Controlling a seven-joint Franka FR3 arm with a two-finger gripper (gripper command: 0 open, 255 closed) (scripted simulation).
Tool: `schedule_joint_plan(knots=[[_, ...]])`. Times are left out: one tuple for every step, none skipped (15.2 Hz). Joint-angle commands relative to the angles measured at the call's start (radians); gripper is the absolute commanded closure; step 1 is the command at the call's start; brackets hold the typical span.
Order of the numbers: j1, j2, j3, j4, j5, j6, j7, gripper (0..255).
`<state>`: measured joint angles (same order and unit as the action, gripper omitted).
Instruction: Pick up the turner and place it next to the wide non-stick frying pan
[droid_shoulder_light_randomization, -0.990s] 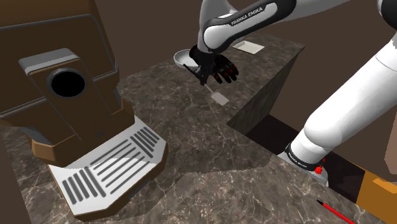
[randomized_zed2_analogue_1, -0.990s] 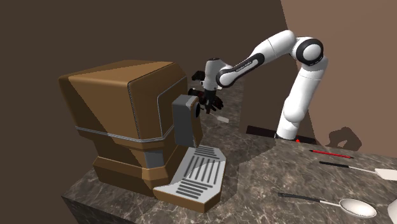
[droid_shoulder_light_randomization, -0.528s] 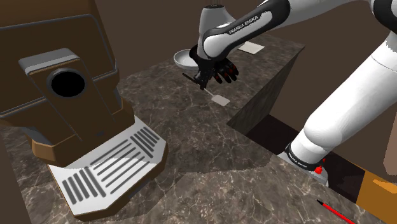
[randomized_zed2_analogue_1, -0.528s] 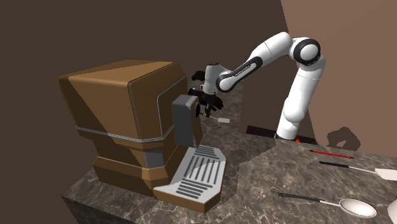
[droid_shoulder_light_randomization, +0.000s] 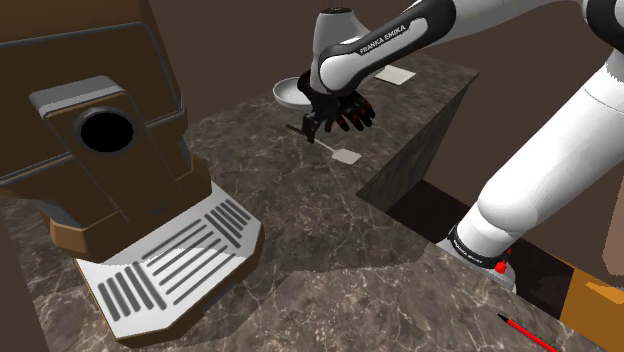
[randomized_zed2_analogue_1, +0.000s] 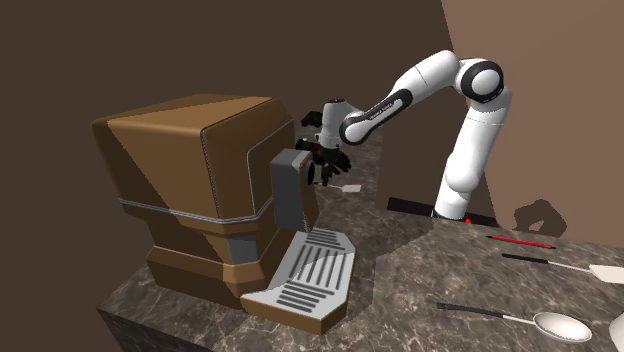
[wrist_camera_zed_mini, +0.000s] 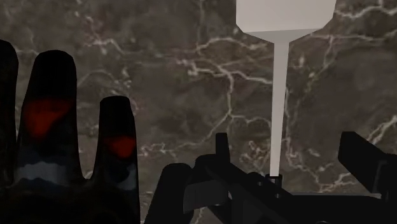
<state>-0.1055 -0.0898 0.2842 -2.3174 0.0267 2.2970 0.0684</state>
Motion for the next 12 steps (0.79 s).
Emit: schedule_joint_plan(knots=[[0.0,0.0,0.0,0.0,0.0,0.0,0.0,0],[0.0,0.0,0.0,0.0,0.0,0.0,0.0,0],[0.0,0.0,0.0,0.0,0.0,0.0,0.0,0],[0.0,-0.021,-0.002,0.014,0.007,-0.034,-0.005,0],[0.001,-0.04,-0.003,0.029,0.012,-0.068,-0.009,0],[0.001,-0.058,-0.005,0.046,0.017,-0.102,-0.013,0],[0.001,-0.071,-0.007,0.06,0.021,-0.129,-0.016,0],[0.001,-0.071,-0.007,0.06,0.021,-0.129,-0.016,0],[0.001,-0.072,-0.007,0.06,0.021,-0.129,-0.016,0],[0.001,-0.071,-0.007,0.06,0.021,-0.129,-0.016,0],[0.001,-0.071,-0.007,0.06,0.021,-0.129,-0.016,0],[0.001,-0.071,-0.007,0.06,0.021,-0.129,-0.016,0]])
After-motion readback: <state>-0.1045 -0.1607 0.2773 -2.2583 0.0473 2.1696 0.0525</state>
